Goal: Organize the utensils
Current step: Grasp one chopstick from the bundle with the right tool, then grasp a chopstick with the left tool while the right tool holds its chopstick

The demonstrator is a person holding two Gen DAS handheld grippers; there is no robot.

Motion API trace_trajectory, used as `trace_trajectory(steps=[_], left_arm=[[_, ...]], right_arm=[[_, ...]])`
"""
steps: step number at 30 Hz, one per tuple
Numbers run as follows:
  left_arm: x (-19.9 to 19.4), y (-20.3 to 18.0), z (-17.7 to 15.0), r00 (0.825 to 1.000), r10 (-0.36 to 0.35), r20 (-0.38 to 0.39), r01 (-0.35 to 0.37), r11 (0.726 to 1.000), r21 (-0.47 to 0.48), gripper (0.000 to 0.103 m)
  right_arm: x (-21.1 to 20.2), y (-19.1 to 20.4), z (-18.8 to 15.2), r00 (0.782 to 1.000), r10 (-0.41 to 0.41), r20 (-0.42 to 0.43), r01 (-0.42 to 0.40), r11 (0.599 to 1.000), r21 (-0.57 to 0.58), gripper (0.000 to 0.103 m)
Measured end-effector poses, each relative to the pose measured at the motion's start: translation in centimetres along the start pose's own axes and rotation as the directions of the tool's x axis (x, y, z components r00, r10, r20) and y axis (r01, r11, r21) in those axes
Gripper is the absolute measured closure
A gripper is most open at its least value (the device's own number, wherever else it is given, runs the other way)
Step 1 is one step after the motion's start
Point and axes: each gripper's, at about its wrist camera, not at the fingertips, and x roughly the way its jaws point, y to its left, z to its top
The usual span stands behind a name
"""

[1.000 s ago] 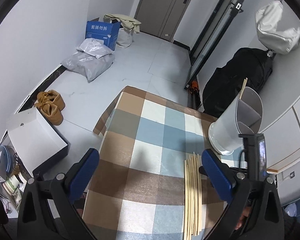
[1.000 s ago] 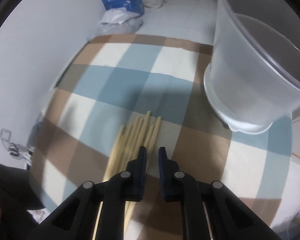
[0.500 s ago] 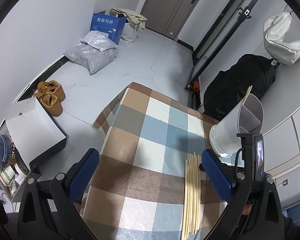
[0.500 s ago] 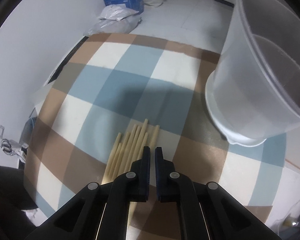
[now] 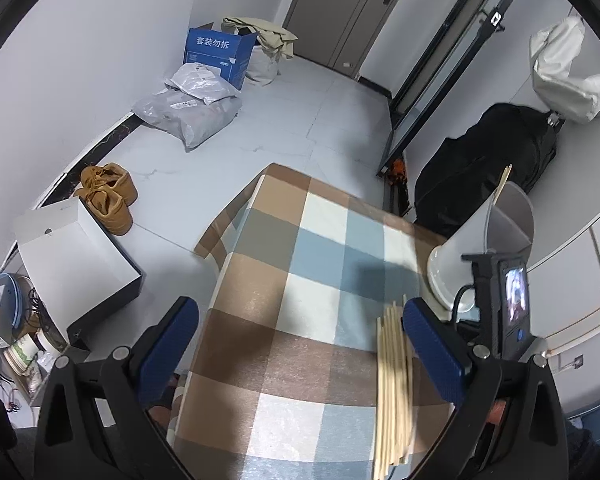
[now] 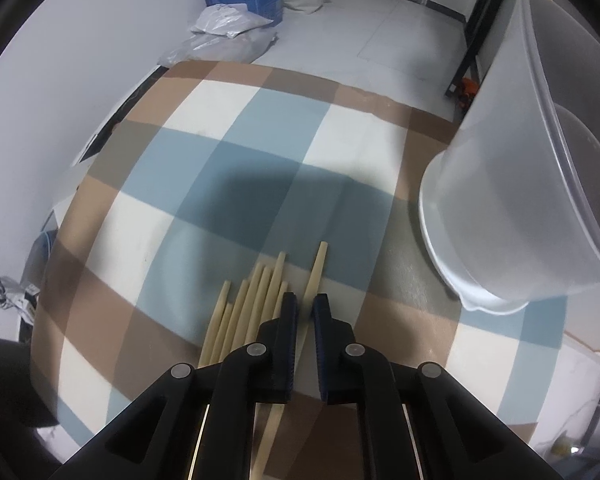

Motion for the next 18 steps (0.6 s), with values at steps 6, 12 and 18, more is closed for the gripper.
trace_trajectory(steps=[6, 12, 18], left_arm=[[1.4, -0.5, -0.6, 0.998, 0.028, -0.060, -0.025, 0.999, 0.041, 0.003], [4.0, -2.5, -2.7, 0.979, 0.030, -0.202, -0.007, 0.994, 0.111, 0.004], [6.6, -4.8, -5.3, 0.945, 0.060, -0.323, -0.002, 0.984, 0.179, 0.004]], right_arm=[[-2.5, -2.7, -1.8, 0.987, 0.088, 0.134, -0.098, 0.993, 0.065, 0.098], [-7.7, -5.8, -4.7, 0.938, 0.166, 0.303, -0.212, 0.969, 0.126, 0.098], [-10.4, -8.9, -7.5, 0.869, 0.238, 0.433, -0.359, 0.906, 0.222, 0.098]])
